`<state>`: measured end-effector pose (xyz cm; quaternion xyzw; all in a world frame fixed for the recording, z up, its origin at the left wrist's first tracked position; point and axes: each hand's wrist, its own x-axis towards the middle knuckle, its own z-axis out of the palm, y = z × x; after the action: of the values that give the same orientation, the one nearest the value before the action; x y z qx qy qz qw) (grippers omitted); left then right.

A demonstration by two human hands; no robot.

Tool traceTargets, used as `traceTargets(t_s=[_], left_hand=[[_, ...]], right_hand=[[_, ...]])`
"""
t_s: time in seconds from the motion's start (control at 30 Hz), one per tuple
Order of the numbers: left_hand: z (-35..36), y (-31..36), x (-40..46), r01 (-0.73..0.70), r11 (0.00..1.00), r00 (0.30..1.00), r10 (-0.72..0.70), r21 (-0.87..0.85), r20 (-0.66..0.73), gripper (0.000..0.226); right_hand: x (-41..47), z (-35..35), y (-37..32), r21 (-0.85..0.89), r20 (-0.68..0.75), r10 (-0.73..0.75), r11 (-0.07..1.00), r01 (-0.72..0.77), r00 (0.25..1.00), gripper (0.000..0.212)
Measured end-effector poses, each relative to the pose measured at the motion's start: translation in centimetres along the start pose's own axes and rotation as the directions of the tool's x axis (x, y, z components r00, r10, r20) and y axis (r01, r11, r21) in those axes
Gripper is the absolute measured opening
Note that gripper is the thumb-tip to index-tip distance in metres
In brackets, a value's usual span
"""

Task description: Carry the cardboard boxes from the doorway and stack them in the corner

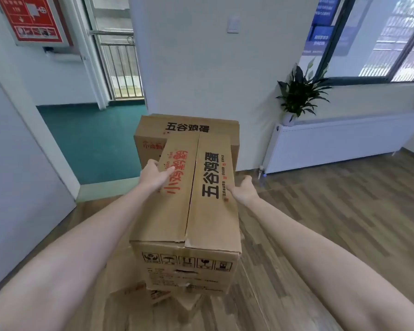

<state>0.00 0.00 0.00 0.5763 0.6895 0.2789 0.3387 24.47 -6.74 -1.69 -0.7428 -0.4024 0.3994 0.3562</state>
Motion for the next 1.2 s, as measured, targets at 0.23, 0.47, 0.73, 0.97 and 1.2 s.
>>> traceTargets(t_s=[0.23, 0.47, 0.73, 0.97, 1.2], left_hand=[[1.4, -1.8, 7.8, 0.180, 0.984, 0.978, -0.177, -0.016, 0.114, 0.086], [3.1, -3.1, 12.7, 0.300, 0.952, 0.941, -0.284, -0.062, 0.186, 0.080], [3.9, -4.7, 15.6, 0.419, 0.890, 0.881, -0.351, -0.180, 0.318, 0.075], [5.1, -4.6, 16.1, 0.430, 0.888, 0.875, -0.366, -0.160, 0.316, 0.072], [5.0, -2.8, 13.6, 0.445, 0.874, 0.873, -0.377, -0.192, 0.308, 0.059]], right_hand=[[7.4, 3.8, -0.8, -0.009, -0.024, 0.117, 0.993, -0.117, 0.993, 0.067], [12.9, 4.4, -0.3, -0.005, 0.002, 0.221, 0.975, -0.221, 0.975, 0.066], [17.1, 5.8, -0.5, -0.033, 0.007, 0.268, 0.963, -0.267, 0.963, 0.076], [18.4, 4.6, -0.4, 0.049, 0.069, 0.366, 0.928, -0.369, 0.928, 0.042], [16.2, 3.1, 0.0, 0.155, 0.108, 0.372, 0.910, -0.385, 0.922, 0.041]])
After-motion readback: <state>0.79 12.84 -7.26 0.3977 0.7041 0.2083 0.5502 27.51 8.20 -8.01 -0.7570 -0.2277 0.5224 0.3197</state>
